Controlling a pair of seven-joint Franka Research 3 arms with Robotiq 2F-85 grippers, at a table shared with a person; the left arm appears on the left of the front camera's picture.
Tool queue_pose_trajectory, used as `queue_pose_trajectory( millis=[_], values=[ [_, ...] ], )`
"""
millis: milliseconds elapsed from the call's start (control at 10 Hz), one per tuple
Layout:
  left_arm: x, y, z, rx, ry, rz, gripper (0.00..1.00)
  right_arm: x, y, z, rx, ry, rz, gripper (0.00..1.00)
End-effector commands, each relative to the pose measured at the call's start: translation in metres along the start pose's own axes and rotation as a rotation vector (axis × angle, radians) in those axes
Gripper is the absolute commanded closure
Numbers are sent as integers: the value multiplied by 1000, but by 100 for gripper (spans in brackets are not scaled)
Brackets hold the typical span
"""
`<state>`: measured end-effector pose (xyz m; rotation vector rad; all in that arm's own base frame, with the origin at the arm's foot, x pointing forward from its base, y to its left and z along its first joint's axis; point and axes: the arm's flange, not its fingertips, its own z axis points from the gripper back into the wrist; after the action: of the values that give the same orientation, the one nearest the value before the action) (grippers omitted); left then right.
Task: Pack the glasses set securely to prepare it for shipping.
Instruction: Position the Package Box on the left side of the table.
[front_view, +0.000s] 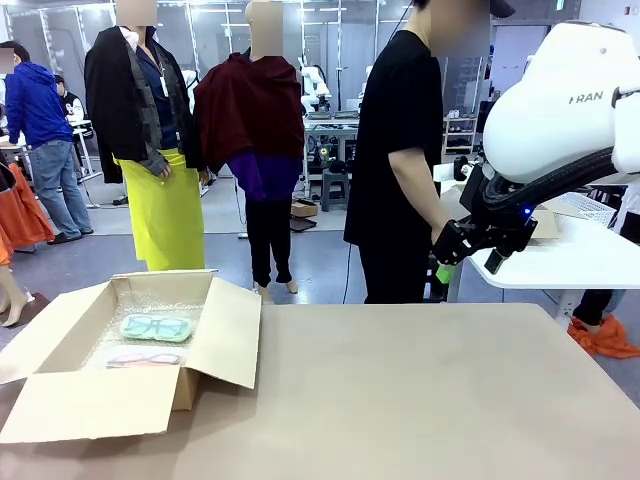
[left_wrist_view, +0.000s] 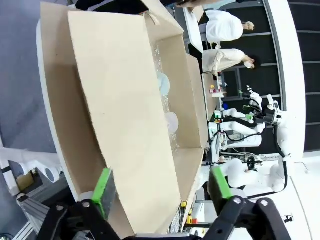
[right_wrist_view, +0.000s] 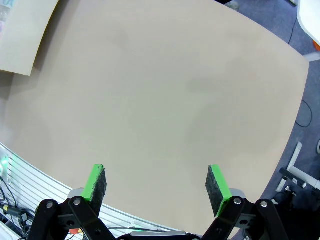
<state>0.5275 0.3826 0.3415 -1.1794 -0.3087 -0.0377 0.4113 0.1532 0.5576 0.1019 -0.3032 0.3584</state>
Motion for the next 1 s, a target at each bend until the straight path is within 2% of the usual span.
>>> queue_pose_trajectory(
  millis=[0,900],
  values=[
    [1,7,-7,-14,17,8,0,0,0,2,-7,5,19,0],
    [1,7,-7,-14,17,8,0,0,0,2,-7,5,19,0]
  ],
)
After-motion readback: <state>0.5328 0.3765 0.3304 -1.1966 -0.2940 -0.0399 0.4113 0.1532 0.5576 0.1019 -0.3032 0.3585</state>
